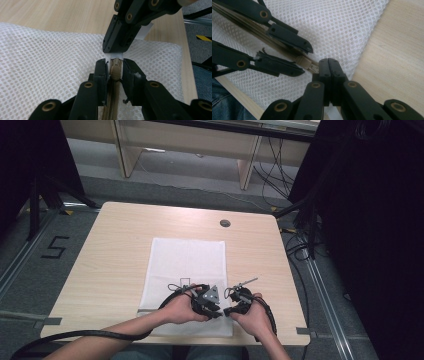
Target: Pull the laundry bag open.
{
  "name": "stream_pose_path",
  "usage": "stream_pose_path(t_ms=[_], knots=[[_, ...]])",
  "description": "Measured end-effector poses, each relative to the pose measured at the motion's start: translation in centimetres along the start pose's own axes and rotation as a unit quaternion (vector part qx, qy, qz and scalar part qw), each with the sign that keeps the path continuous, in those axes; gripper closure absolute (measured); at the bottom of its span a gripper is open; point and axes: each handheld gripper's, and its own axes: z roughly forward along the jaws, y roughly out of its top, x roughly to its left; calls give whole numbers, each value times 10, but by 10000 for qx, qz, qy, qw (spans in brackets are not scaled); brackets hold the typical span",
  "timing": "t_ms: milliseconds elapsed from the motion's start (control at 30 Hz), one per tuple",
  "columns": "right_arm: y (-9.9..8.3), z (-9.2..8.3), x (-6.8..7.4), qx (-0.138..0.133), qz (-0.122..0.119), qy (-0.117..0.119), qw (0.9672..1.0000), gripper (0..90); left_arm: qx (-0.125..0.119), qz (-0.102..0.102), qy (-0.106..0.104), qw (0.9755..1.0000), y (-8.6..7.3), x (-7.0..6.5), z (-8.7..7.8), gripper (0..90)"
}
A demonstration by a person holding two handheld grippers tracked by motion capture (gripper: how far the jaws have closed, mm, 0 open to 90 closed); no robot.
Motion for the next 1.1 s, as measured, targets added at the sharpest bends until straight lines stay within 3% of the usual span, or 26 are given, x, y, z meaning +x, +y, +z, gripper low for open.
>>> stream_pose_path(t_ms=[267, 367, 533, 633, 667, 800, 833, 900, 1000, 1033, 1100], knots=[[0, 0, -1, -27, -23, 36, 10000, 900, -59, -20, 36, 10000, -4, -2, 2, 746], [0, 1, -1, -34, -13, 25, 10000, 900, -65, 82, 75, 9999, -4, -3, 1, 792], [0, 1, -2, -58, -97, 53, 9999, 900, 11, -17, 80, 10000, -2, -3, 1, 809], [0, 1, 0, -21, -9, 14, 10000, 900, 14, 21, 72, 10000, 0, -3, 0, 810], [0, 1, -2, -11, -78, -108, 9999, 900, -1, -4, 59, 10000, 1, -2, 0, 810], [0, 2, -2, -58, -85, 71, 9999, 900, -8, -57, 18, 10000, 2, -1, -3, 811], [0, 1, 0, 4, 41, 19, 10000, 900, 32, -92, 1, 10000, 2, -2, -3, 811], [0, 2, 1, -26, -170, -24, 9998, 900, 77, -37, -3, 10000, 3, -2, -4, 812], [1, 2, 4, 25, -98, -116, 9999, 900, 59, -77, 11, 10000, 3, -3, -3, 812], [2, 1, 6, 112, 30, -142, 9998, 900, 69, -19, 28, 10000, 3, -3, -4, 812], [2, 2, 4, 50, -69, -139, 9999, 900, 77, -12, 26, 10000, 3, -3, -4, 813]])
